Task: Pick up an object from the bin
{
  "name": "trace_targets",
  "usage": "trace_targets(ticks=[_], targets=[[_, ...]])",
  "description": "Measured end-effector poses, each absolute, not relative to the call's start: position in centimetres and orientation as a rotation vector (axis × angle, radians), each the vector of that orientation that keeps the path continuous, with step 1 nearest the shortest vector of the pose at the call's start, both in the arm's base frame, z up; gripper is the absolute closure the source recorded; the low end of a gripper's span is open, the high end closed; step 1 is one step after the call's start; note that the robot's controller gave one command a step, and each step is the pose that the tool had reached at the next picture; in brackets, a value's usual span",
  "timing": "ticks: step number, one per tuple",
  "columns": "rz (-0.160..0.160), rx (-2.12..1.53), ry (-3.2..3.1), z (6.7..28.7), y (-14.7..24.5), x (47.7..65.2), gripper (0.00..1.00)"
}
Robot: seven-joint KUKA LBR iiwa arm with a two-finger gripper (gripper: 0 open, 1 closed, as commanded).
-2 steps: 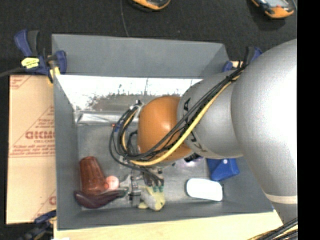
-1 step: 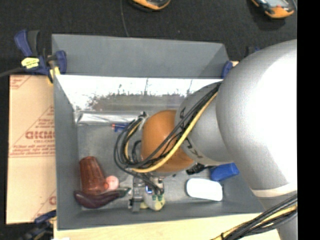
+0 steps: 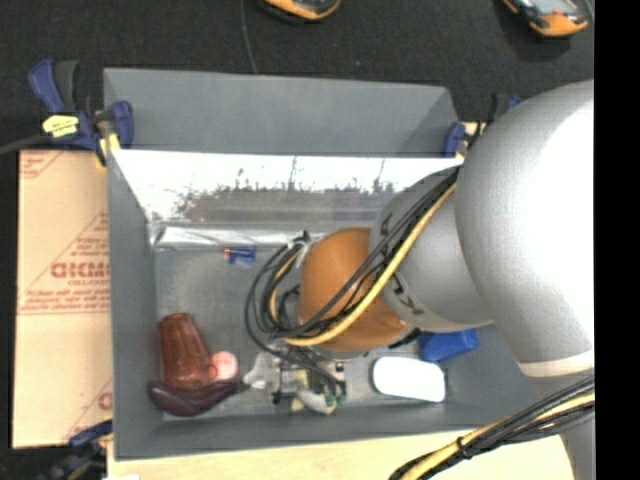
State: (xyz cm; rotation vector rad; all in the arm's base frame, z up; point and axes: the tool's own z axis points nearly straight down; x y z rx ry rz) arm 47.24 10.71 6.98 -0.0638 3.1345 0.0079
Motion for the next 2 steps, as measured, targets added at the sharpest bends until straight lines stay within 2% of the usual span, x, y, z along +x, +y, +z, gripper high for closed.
trace_targets(ticks=[1, 2], targets=[[0.008, -0.063, 3.134, 7.0, 10.7, 47.2, 1.0], [0.009, -0.061, 3.135, 8.3, 10.7, 47.2, 1.0]])
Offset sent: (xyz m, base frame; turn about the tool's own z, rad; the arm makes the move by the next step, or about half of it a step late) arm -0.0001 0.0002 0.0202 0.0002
